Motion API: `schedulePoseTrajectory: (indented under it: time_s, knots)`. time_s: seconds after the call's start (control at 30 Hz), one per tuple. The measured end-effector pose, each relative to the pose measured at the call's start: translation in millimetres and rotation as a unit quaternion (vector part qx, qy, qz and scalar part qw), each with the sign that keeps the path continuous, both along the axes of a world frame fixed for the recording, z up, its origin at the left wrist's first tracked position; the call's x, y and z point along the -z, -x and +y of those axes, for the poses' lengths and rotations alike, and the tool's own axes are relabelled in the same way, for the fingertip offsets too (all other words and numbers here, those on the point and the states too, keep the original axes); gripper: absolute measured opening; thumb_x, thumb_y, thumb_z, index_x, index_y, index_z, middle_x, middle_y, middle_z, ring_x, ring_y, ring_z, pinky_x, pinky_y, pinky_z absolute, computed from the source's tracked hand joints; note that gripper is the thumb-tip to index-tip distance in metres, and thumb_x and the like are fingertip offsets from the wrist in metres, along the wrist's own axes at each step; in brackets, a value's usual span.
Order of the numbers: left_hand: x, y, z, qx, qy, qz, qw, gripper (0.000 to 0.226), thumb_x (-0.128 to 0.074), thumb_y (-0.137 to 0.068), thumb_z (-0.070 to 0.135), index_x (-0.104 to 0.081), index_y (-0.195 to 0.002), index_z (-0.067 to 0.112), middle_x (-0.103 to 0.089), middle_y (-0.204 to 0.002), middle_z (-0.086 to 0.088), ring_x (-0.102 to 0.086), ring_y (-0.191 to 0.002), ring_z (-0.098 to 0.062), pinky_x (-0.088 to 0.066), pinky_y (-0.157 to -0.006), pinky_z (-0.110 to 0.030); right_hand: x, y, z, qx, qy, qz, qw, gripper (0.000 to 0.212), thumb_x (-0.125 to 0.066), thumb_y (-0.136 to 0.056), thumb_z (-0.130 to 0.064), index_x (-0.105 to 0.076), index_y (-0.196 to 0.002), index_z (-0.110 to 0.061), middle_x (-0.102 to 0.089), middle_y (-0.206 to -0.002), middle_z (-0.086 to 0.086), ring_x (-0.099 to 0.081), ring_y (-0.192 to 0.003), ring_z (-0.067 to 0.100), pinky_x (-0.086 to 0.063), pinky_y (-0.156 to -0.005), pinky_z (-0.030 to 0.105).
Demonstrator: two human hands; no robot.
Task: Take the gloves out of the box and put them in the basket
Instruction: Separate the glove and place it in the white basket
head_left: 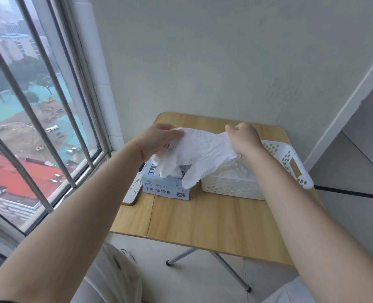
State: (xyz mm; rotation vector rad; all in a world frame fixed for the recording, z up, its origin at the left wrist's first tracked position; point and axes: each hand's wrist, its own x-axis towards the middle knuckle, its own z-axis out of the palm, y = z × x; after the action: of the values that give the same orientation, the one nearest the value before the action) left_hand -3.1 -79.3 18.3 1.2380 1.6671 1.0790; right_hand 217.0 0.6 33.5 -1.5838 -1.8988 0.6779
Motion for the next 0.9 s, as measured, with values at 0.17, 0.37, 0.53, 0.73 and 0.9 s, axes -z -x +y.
schedulePoseTrajectory:
  time_s: [0.17,0.37,0.53,0.73,0.9]
  knots:
    - [-9,-43,43,0.023,0.021,0.092,0.995,0.014,-0.066,-0.09,0.029,-0.065,-0.084,0.017,-0.057,-0.065,0.004,-0.051,-0.052,-0.014,-0.042,-0.053,-0.024,15,-45,22,0.048,0.015,-0.035,0.998,0.035,-0.039,-0.103,-0.034,-0.055,-0.094,-0.004,-0.052,-0.086,0.008,-0.057,-0.082,0.03,-0.034,-0.064,0.028]
    - [-9,-91,84,0.083,0.044,0.209,0.973,0.015,-0.069,-0.09,0.025,-0.064,-0.086,0.012,-0.054,-0.061,0.002,-0.046,-0.037,-0.003,-0.034,-0.038,-0.013,27,-93,40,0.074,0.002,-0.127,0.989,0.037,-0.037,-0.104,-0.027,-0.055,-0.119,0.002,-0.06,-0.119,0.02,-0.057,-0.111,0.037,-0.036,-0.073,0.031]
    - [1,-114,110,0.092,0.055,0.333,0.937,0.018,-0.076,-0.079,0.033,-0.067,-0.078,0.018,-0.071,-0.073,0.0,-0.07,-0.07,-0.022,-0.058,-0.07,-0.032,45,-109,52,0.106,-0.005,-0.223,0.969,0.031,-0.041,-0.101,-0.012,-0.044,-0.129,-0.001,-0.061,-0.12,0.017,-0.06,-0.108,0.036,-0.04,-0.068,0.034]
    - [1,-120,109,0.024,-0.013,0.513,0.858,0.024,-0.071,-0.082,0.034,-0.065,-0.103,0.024,-0.062,-0.107,-0.001,-0.061,-0.099,-0.022,-0.051,-0.082,-0.035,53,-109,48,0.069,-0.072,-0.366,0.925,0.052,-0.051,-0.083,0.008,-0.038,-0.132,-0.001,-0.068,-0.099,0.008,-0.065,-0.087,0.029,-0.036,-0.058,0.029]
    - [20,-144,88,0.2,-0.066,0.441,0.872,0.044,-0.058,-0.086,0.063,-0.061,-0.118,0.034,-0.054,-0.129,0.003,-0.05,-0.122,-0.019,-0.039,-0.106,-0.043,55,-107,50,0.04,-0.076,-0.41,0.908,0.062,-0.055,-0.084,0.003,-0.031,-0.141,-0.003,-0.068,-0.102,0.004,-0.064,-0.085,0.023,-0.032,-0.053,0.027]
